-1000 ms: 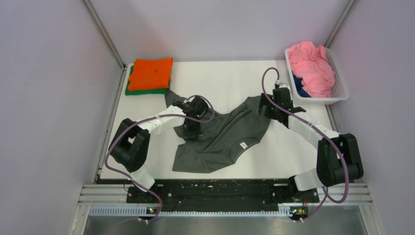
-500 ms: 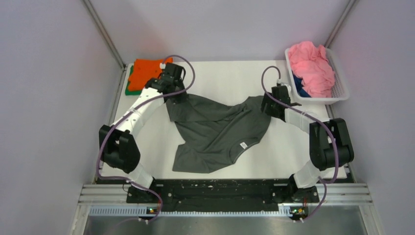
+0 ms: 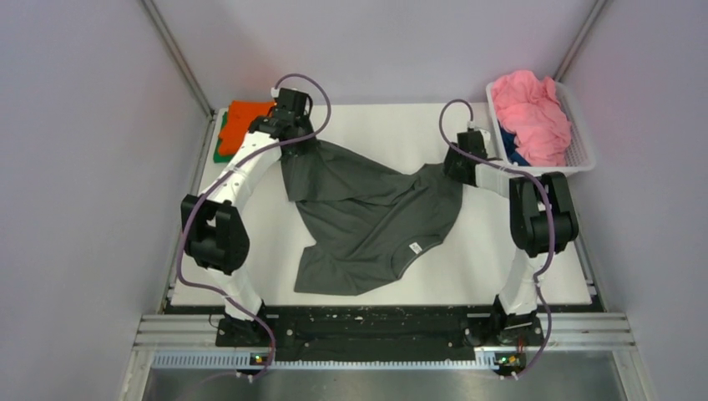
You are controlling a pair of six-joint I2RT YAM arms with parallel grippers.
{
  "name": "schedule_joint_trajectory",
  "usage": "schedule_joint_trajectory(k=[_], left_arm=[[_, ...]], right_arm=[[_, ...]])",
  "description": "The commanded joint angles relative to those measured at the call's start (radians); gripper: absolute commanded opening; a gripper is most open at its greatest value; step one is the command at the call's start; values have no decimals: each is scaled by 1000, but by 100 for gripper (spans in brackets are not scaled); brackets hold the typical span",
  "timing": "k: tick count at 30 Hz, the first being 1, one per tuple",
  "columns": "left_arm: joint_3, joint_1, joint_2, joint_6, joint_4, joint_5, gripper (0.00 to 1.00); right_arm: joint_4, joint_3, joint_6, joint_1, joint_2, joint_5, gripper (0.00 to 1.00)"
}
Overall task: Fold and stack the t-shirts
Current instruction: Flatten out the tshirt
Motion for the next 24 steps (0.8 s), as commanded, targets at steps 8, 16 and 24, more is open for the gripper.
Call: schedule_joint_trajectory(k=[8,16,24], left_arm=[[96,30,7,51,50,2,0],[105,32,-73,82,102,32,0],[79,29,-292,120,169,62,0]], right_arm=[[3,88,-5,-4,85,-23,18],[68,133,-77,-4,-24,-5,0],[157,103,-205,-3,-410,-11,0]])
